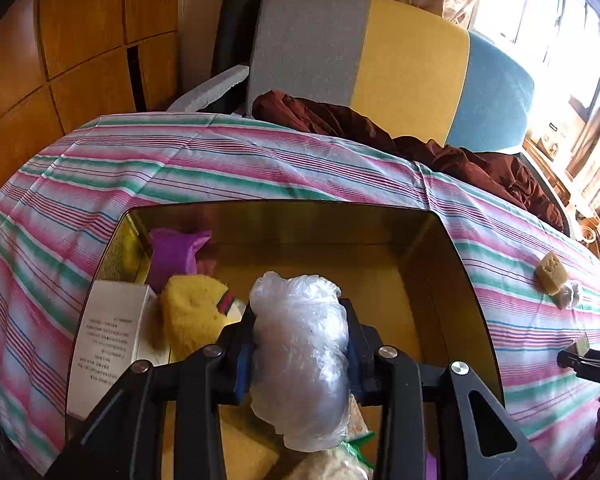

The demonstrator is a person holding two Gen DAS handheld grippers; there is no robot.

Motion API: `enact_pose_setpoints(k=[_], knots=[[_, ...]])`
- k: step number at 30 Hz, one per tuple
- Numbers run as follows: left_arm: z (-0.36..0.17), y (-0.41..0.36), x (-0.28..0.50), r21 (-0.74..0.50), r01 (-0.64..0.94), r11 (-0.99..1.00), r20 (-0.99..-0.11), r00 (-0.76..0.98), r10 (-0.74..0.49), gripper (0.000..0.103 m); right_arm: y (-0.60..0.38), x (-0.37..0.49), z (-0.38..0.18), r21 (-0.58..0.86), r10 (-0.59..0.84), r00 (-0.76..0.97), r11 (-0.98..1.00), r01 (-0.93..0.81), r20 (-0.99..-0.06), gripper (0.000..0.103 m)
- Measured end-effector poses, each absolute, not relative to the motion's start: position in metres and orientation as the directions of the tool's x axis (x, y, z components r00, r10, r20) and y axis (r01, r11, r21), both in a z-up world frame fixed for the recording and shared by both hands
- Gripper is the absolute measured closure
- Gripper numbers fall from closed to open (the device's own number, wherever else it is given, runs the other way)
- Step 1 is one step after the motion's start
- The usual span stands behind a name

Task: Organize objects
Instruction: 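Lower the cotton ball into the gold tray and open the left gripper, then carry the green box into the gold tray and open the right gripper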

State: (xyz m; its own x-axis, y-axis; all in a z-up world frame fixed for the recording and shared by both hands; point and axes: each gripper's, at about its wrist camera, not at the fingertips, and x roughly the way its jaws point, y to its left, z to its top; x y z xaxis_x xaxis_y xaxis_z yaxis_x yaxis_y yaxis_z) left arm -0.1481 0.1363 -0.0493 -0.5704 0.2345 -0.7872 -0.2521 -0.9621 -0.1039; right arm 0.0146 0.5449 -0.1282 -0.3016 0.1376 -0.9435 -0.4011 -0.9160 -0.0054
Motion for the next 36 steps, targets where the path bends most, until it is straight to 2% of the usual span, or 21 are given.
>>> enact_pose_setpoints(k=[4,7,8,16,23,26,36], knots=[[-0.056,0.141,-0.17,-0.109,-0.254,-0.961,-0.794,-0.56,0.237,0.064,0.543,0.014,-0.13,-0.007,0.139,-0.302,-0.916,-0.401,-0.943,0.02],[-0.06,0.139,-0.183,-0.112,-0.22,-0.969,-0.806,-0.551,0.218,0.053,0.543,0.014,-0.13,-0.009,0.14,-0.302,-0.917,-0.399,-0.943,0.02],[-0.061,0.138,-0.184,-0.112,-0.211,-0.971,-0.806,-0.553,0.213,0.047,0.544,0.013,-0.129,-0.009,0.14,-0.302,-0.917,-0.399,-0.943,0.019],[-0.047,0.134,-0.156,-0.059,-0.221,-0.973,-0.772,-0.608,0.185,0.03,0.542,0.01,-0.13,-0.019,0.149,-0.3,-0.918,-0.397,-0.942,0.019],[-0.023,0.127,-0.109,-0.046,-0.233,-0.971,-0.707,-0.68,0.197,0.026,0.541,0.012,-0.128,-0.028,0.158,-0.301,-0.918,-0.395,-0.94,0.019],[-0.016,0.12,-0.093,-0.064,-0.225,-0.972,-0.691,-0.693,0.206,0.025,0.537,0.012,-0.125,-0.042,0.166,-0.311,-0.928,-0.37,-0.936,0.027],[-0.009,0.106,-0.055,-0.024,-0.239,-0.971,-0.672,-0.715,0.192,0.024,0.538,0.012,-0.121,-0.037,0.164,-0.313,-0.926,-0.376,-0.936,0.027]])
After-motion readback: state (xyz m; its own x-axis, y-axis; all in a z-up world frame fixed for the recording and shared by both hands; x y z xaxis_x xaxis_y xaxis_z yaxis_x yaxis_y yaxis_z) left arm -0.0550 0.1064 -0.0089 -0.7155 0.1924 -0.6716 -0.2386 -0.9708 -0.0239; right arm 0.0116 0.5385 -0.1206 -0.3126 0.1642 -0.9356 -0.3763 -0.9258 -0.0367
